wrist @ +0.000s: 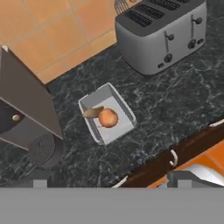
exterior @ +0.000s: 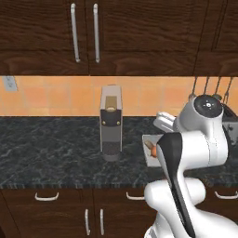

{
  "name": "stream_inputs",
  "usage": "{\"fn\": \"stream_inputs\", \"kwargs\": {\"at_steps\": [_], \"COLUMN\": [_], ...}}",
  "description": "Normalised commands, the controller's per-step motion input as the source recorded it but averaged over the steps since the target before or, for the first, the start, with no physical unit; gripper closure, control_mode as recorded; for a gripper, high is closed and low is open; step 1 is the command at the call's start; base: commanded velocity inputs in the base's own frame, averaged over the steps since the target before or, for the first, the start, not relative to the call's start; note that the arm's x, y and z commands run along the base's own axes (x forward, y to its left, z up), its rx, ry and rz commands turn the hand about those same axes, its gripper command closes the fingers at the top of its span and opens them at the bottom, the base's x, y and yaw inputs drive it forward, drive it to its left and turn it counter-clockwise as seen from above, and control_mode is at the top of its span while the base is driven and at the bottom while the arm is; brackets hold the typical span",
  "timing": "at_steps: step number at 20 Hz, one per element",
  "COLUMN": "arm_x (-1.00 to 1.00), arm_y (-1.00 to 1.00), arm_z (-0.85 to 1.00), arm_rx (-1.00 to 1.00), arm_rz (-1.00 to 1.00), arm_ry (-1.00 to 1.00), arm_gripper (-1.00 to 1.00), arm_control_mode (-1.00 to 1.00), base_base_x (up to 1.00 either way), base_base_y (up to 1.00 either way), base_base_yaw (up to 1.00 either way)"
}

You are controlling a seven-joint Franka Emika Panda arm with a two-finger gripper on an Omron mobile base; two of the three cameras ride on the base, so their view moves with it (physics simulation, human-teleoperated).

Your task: Take the meat container that has the chicken drumstick and place it on the second highest rack of the freezer. Then take the vegetable container that has the onion and sweet potato and place it on the highest rack of the freezer.

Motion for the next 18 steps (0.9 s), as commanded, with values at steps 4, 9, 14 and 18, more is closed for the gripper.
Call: {"fn": "stream_inputs", "kwargs": {"at_steps": [4,9,14,18], "arm_x": [0.14,0.12,0.28,0.25], "arm_y": [-0.38,-0.95,-0.25,-0.14], "arm_z": [-0.29,-0.75,-0.72,-0.75], "arm_rx": [0.08,0.18,0.0,-0.02], "arm_rz": [0.0,0.09,0.04,0.04], "arm_ry": [0.0,0.15,0.02,0.0], "arm_gripper": [-1.0,-1.0,-1.0,-1.0], "arm_control_mode": [-1.0,-1.0,-1.0,-1.0], "base_base_x": [0.2,0.0,0.0,0.0], "base_base_y": [-0.19,0.0,0.0,0.0], "base_base_yaw": [0.0,0.0,0.0,0.0]}}
